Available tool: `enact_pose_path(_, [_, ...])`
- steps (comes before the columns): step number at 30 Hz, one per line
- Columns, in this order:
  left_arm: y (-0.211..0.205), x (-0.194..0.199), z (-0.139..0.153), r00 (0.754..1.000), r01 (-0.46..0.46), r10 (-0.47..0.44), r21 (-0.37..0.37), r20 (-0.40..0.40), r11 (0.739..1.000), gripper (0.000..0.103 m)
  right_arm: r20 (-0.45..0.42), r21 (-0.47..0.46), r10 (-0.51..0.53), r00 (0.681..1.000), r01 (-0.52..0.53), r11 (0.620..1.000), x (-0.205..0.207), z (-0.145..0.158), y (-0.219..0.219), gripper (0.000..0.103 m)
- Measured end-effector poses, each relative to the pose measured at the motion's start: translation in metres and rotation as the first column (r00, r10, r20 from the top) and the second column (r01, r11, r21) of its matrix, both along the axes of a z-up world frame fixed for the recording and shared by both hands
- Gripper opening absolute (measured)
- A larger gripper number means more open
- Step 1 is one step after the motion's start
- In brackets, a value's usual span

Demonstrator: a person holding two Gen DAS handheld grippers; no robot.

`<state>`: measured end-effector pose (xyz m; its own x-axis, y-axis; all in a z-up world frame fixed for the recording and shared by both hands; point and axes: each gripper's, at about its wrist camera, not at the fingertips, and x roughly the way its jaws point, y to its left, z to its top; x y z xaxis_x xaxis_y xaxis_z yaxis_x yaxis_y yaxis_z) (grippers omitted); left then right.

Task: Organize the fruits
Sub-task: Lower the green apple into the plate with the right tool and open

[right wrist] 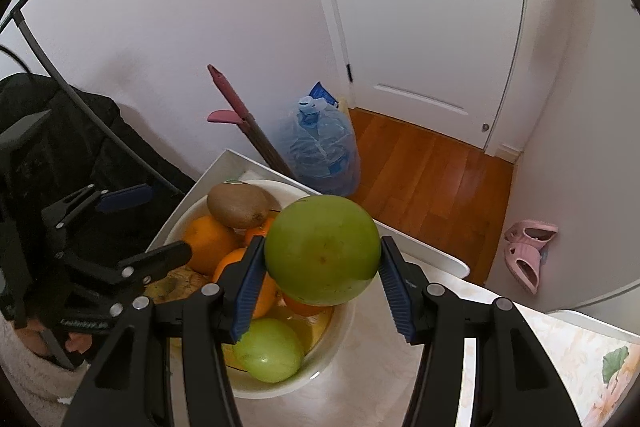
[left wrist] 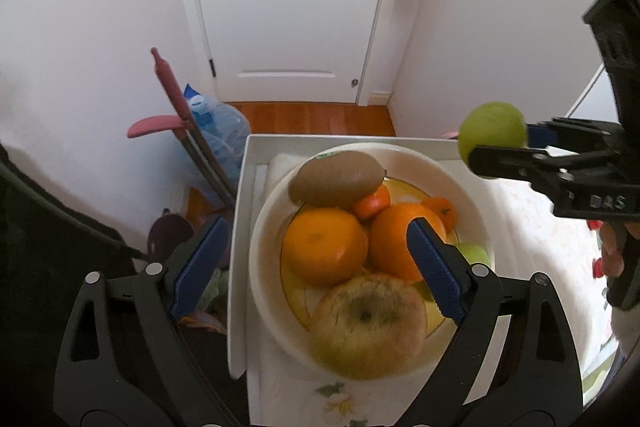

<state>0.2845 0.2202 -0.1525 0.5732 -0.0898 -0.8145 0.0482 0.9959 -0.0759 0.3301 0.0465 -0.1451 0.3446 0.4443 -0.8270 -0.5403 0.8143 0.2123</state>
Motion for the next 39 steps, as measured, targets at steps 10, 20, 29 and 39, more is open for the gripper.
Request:
enact_pose_path(10, [-0.003,-0.026,0.004,0.999,0.02,-0.021,0.058,0.025,0.998,0.101,-0.048,-0.002,0.037,0.998,-0.037,0.999,0.006,-0.023,0.016,0.051])
enact_pose_path(20, [-0.005,-0.038,0.001,1.0,0.021,-0.022,0.049,0.019,0.999,0.101,-0.074,0.024,0.008,0.997,-0.006,1.0,0.008,-0.034,0.019,0.052])
enact_pose_path(29, [-0.007,-0.044,0.003,1.0,0.013,-0.014,0.052,0.025,0.999,0.101,-0.007,0.05,-0.011,1.0,0.011,0.999,0.003,-0.019,0.017,0.091])
enact_pose_path(39, [-0.014,-0.054,0.02,0.997,0.033,-0.038,0.072,0.062,0.997,0.101,0.031,0.035,-0.035,0.999,0.034,0.999,-0.017,0.004,0.007,0.091])
